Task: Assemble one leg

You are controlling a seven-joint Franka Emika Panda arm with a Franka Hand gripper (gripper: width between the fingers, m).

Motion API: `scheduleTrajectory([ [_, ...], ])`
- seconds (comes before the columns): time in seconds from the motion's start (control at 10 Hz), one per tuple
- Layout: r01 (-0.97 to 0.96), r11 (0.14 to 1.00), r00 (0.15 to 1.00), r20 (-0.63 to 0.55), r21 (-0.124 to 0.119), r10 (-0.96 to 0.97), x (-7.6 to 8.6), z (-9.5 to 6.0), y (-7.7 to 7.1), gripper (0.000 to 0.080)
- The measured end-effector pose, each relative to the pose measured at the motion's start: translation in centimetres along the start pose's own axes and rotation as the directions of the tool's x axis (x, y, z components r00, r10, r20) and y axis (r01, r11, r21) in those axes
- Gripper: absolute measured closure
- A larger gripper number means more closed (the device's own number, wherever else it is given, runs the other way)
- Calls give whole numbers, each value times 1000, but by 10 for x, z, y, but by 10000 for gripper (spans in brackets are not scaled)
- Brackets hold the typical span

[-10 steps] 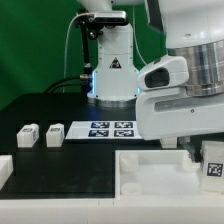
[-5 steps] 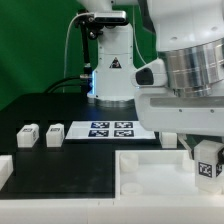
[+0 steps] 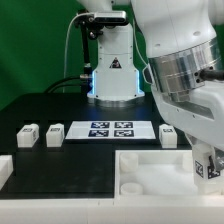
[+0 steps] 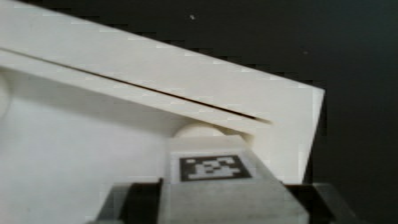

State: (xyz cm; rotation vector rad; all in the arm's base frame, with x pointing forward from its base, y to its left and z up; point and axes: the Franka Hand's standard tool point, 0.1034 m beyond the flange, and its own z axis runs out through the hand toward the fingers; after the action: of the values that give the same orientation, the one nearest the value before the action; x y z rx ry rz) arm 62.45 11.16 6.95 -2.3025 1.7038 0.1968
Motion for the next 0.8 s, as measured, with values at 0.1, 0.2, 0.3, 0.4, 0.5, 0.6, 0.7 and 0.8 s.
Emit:
scheduleTrajectory([
  [0.1,22,1000,1000,-2,-2,-22,0,0,0,413],
  [0.2,237,971,971,-8,-30,-238,-1,1,3,413],
  [0.3,423,903,905,-19,-67,-425,-2,1,4,230],
  [0.4,552,830,831,-23,-86,-555,-5,0,3,166],
  [0.5,627,774,776,-14,-88,-631,-5,0,3,166],
  [0.6,688,720,722,-7,-89,-692,-4,0,4,153],
  [0.7,772,629,632,3,-92,-775,-4,0,4,151],
  [0.8,870,480,484,6,-118,-875,-3,0,3,151],
])
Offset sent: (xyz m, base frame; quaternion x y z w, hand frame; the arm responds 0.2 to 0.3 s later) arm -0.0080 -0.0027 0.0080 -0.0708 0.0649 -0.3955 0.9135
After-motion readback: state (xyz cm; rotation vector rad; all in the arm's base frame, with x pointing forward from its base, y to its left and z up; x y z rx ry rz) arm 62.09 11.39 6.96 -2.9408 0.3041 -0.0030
